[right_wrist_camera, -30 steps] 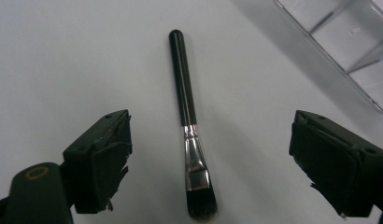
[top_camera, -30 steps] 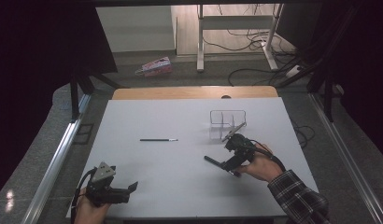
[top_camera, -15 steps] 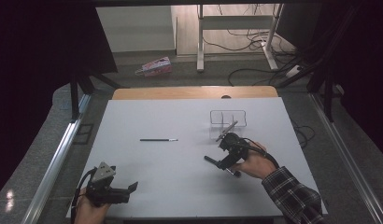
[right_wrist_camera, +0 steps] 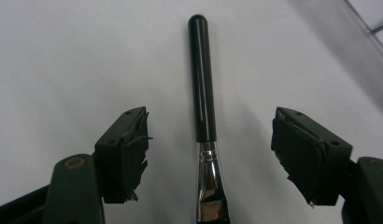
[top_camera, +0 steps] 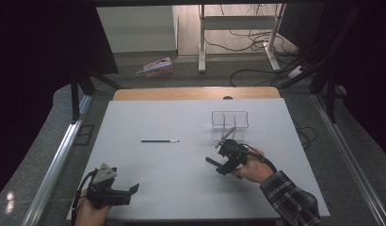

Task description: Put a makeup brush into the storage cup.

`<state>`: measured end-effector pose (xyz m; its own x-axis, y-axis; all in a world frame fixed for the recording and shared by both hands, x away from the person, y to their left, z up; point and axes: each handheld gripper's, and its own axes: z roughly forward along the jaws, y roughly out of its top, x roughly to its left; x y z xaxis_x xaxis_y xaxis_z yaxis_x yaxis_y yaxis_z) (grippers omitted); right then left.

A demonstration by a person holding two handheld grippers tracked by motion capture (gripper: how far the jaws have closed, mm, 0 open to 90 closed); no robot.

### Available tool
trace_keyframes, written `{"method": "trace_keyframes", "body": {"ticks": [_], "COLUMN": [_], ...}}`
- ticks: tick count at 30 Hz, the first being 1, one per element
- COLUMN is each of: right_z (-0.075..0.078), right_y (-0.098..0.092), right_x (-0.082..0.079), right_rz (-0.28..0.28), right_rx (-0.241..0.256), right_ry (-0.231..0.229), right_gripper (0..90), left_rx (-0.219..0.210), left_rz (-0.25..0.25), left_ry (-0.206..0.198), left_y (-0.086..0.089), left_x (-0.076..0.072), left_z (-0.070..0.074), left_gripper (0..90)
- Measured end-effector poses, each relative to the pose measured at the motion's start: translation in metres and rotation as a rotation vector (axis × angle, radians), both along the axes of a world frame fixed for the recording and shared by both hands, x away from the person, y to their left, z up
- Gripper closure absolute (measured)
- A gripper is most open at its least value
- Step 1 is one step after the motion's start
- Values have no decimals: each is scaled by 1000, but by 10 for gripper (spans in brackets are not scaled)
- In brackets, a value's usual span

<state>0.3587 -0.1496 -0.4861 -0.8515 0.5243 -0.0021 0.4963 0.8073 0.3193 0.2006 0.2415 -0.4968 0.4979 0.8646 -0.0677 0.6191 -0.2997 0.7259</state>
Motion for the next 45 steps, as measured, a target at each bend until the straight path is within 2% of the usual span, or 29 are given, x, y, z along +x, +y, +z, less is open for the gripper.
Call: {"method": "trace_keyframes", "body": {"ticks": [7, 13, 15, 18, 19, 23, 27, 33, 38, 41, 42, 45], "right_z": [-8, -13, -11, -9, -8, -8, -8, -1, 1, 5, 8, 12], "right_y": [0, -1, -2, -2, -3, -3, -9, -21, -26, -30, -33, -35], "right_x": [-2, -2, -2, -1, 0, -1, -2, -7, -11, -15, -19, -23], "right_rz": [26, 19, 26, 25, 19, 13, 17, 17, 14, 19, 21, 23], "right_rx": [-28, -67, -80, -96, -96, -88, -50, 19, 51, 69, 92, 115], "right_ry": [6, 12, 15, 30, 48, 47, 43, 12, 5, -5, -13, -25], "right_gripper": [323, 440, 589, 766, 771, 773, 773, 773, 773, 773, 773, 773], "left_rx": [2, 3, 4, -2, -4, -6, 16, -16, -22, -21, -23, -28], "left_rz": [1, 0, 1, 0, 2, -8, -27, -31, -29, -50, -55, -58], "left_ry": [2, 0, 1, 1, 2, 6, -6, -39, -61, -80, -85, -93], "left_y": [0, 0, 0, 0, 0, -3, -6, -2, -1, -1, -2, -3], "left_x": [0, 0, 0, -1, 0, -1, -1, -1, -1, -1, -1, -1], "left_z": [0, 0, 0, 0, 0, 1, 2, 3, 4, 4, 4, 5], "left_gripper": [2, 3, 3, 3, 3, 7, 26, 36, 35, 35, 35, 34]}}
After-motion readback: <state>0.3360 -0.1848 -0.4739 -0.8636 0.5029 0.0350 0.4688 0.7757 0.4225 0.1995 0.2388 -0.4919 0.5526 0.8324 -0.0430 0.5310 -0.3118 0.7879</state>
